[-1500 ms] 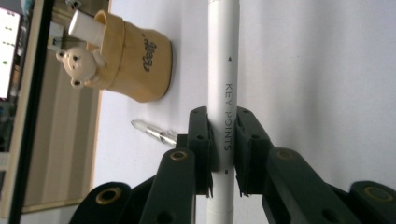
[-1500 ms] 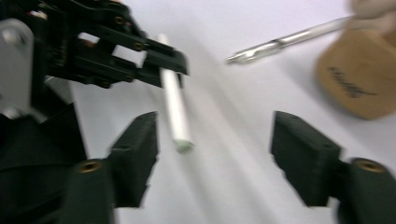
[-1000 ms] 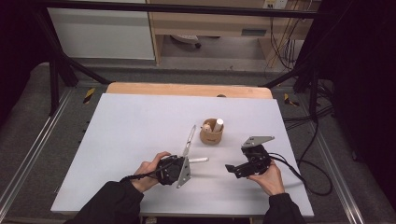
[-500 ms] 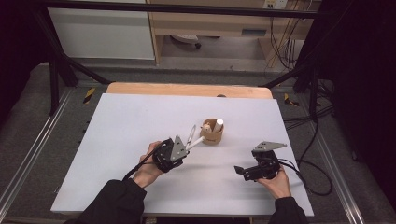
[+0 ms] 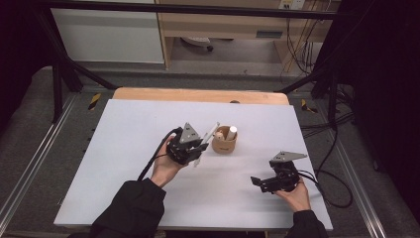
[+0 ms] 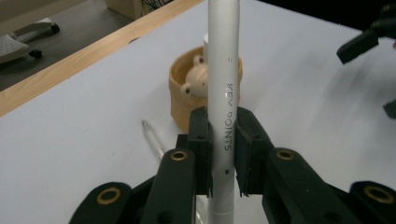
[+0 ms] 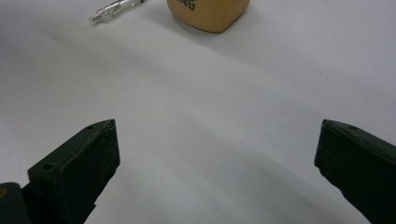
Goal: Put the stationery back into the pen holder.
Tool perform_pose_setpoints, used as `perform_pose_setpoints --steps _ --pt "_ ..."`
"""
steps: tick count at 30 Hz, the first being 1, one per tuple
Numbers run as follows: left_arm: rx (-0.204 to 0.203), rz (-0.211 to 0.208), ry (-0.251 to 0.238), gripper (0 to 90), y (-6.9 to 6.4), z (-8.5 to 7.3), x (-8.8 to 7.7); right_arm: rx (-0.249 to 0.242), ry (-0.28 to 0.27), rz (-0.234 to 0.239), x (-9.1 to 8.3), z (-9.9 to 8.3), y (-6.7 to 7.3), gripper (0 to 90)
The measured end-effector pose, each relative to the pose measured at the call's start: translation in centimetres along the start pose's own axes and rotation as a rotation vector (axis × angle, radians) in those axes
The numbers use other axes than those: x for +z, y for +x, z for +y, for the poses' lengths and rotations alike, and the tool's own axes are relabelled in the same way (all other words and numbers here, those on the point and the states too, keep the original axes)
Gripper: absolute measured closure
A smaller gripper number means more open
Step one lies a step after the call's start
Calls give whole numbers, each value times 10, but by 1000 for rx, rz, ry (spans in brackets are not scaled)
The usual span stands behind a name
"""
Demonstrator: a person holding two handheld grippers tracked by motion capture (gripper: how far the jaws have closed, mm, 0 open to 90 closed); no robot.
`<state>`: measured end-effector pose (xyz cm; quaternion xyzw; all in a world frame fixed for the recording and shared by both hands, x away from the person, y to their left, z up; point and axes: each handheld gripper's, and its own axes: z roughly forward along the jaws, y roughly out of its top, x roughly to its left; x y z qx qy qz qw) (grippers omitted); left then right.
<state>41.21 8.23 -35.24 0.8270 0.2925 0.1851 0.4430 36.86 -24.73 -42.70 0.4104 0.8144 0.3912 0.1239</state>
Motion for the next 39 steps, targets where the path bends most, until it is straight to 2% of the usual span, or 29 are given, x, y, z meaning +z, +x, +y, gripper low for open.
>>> perform_pose_setpoints --steps 6,13,19,27,36,39 --pt "-64 -4 -41 780 10 20 6 2 -8 2 -1 -1 0 8" --pt "-112 -2 -81 780 19 40 17 0 -12 0 -1 0 0 8" --pt "-113 10 -97 780 20 55 33 0 -9 3 -1 -1 0 8" --pt "-110 4 -117 780 20 68 55 1 -12 2 -1 -1 0 8" --pt "-114 0 -127 780 22 73 79 0 -9 7 -2 -1 0 8" --pt "-105 3 -113 780 22 71 87 -4 -13 6 -1 -1 0 8"
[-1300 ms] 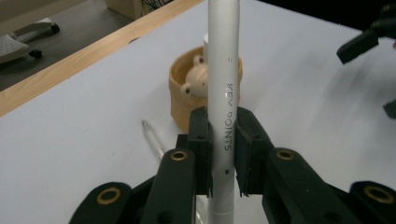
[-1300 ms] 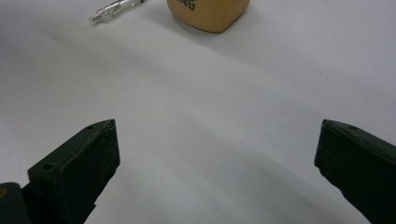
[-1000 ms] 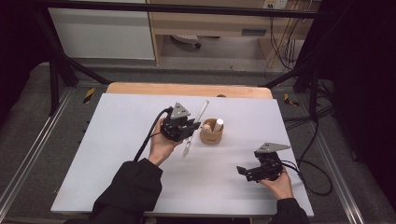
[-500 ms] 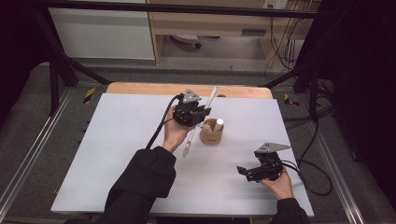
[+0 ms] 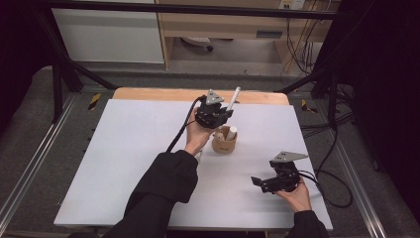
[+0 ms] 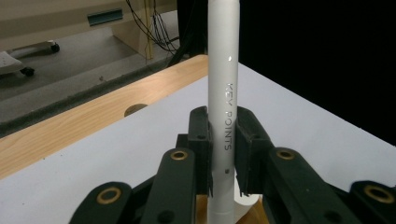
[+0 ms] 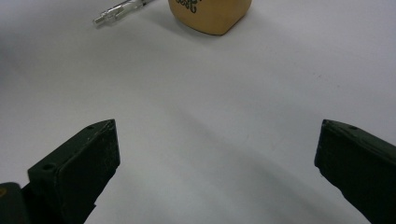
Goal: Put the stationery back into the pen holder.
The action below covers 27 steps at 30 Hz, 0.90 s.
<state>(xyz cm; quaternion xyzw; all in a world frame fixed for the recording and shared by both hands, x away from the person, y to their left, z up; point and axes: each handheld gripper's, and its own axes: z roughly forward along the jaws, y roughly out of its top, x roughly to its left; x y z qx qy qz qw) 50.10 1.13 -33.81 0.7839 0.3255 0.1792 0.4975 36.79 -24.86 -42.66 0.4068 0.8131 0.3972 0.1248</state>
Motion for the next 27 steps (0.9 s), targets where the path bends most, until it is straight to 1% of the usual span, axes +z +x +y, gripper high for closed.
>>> perform_pose_setpoints --steps 4,10,12,15,18,21,24,27 --pt "-10 -5 2 780 2 -5 9 2 6 3 0 0 1 8" --pt "-2 -8 21 780 3 -12 20 -2 3 2 0 -1 0 8" --pt "-13 -14 29 780 4 -14 23 5 5 5 0 -1 0 8" --pt "-7 -24 41 780 4 -17 26 -4 3 5 0 -1 0 8" --pt "-8 -29 50 780 3 -21 29 -2 3 6 1 -1 0 8" --pt "0 -39 62 780 4 -24 31 -3 4 6 0 -1 0 8" --pt "0 -40 48 780 3 -27 30 -1 4 5 0 -1 0 8" --pt "-2 -38 53 780 6 -31 30 -2 6 7 1 -1 0 8"
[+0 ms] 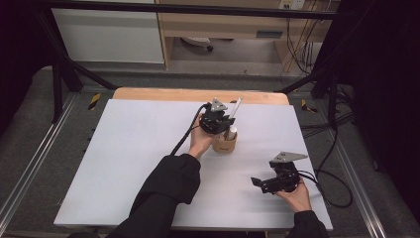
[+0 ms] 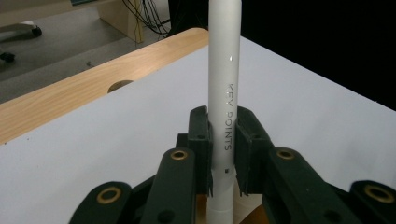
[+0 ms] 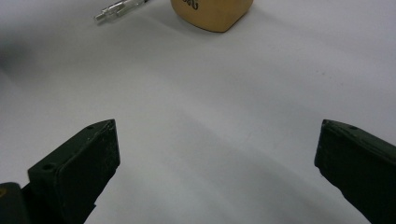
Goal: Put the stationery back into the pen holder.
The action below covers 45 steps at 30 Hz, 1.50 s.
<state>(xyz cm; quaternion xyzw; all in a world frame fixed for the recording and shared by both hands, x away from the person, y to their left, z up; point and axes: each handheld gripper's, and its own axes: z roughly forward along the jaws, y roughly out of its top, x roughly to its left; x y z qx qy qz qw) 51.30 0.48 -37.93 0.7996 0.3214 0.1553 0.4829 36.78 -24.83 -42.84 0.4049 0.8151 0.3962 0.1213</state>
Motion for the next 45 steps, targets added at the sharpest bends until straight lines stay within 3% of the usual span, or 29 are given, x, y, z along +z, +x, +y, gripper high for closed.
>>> perform_pose_setpoints --steps 10,12,16,23,31,39,45 --pt "-15 -15 31 779 4 -16 3 -4 5 0 1 0 0 8" --pt "-30 -36 29 778 5 -17 2 -1 8 2 1 0 0 8" --pt "15 -28 57 775 1 -18 1 -1 12 3 1 0 0 8" --pt "28 -18 90 752 -1 -19 2 -2 11 1 1 0 1 8" --pt "39 -3 99 528 -1 -12 -12 -4 10 2 2 0 0 8" --pt "69 15 106 286 -1 -4 -45 -3 13 2 2 0 1 9" --pt "57 39 120 149 3 -12 -70 -4 15 0 2 0 1 10"
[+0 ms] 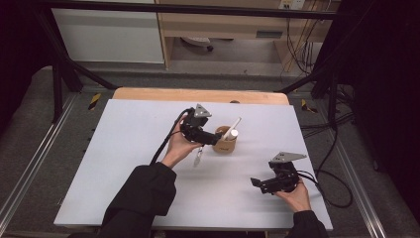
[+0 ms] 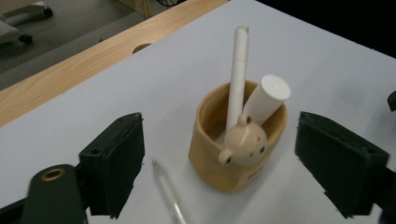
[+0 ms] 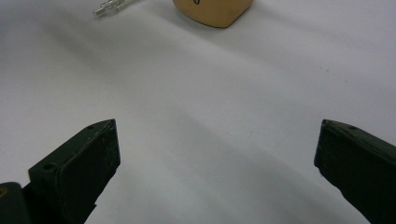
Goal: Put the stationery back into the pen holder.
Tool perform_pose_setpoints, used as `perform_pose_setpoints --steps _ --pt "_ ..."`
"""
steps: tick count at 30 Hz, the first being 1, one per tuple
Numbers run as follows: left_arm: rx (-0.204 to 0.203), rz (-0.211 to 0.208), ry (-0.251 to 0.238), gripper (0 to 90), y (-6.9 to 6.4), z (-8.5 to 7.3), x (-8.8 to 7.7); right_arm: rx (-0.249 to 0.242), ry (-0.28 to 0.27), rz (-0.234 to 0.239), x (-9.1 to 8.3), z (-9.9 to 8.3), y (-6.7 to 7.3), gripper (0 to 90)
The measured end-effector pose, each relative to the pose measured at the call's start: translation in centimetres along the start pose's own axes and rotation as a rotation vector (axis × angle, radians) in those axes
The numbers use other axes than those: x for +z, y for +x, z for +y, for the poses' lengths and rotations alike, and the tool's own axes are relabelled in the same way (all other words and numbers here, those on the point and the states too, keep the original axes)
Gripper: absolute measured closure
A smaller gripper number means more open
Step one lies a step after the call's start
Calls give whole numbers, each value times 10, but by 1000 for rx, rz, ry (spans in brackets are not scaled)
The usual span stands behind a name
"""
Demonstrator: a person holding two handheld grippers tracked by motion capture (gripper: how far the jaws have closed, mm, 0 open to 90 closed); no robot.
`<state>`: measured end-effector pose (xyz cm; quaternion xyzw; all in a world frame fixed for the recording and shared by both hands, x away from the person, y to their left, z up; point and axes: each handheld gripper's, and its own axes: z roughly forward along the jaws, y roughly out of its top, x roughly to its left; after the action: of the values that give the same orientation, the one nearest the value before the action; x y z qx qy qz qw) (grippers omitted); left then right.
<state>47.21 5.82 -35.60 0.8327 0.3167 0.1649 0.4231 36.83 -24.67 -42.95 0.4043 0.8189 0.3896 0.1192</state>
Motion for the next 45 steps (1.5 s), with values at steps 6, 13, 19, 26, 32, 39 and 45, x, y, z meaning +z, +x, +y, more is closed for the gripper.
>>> perform_pose_setpoints --steps 6,13,19,26,32,39,45 --pt "-9 32 46 85 4 -19 -11 -3 10 -3 0 0 1 11" --pt "-43 42 83 175 9 -45 -11 -6 11 -2 1 0 1 15" --pt "-70 20 125 456 7 -61 -7 -2 14 1 1 -1 1 17" --pt "-45 -15 160 751 -4 -71 0 -8 16 -1 2 -1 1 18" --pt "-36 -42 186 893 -13 -77 7 -7 18 3 2 -1 1 20" --pt "-18 -24 225 896 -21 -83 16 -8 18 3 2 -1 1 20" --pt "-3 -9 251 896 -23 -87 21 -10 19 4 2 -1 1 20"
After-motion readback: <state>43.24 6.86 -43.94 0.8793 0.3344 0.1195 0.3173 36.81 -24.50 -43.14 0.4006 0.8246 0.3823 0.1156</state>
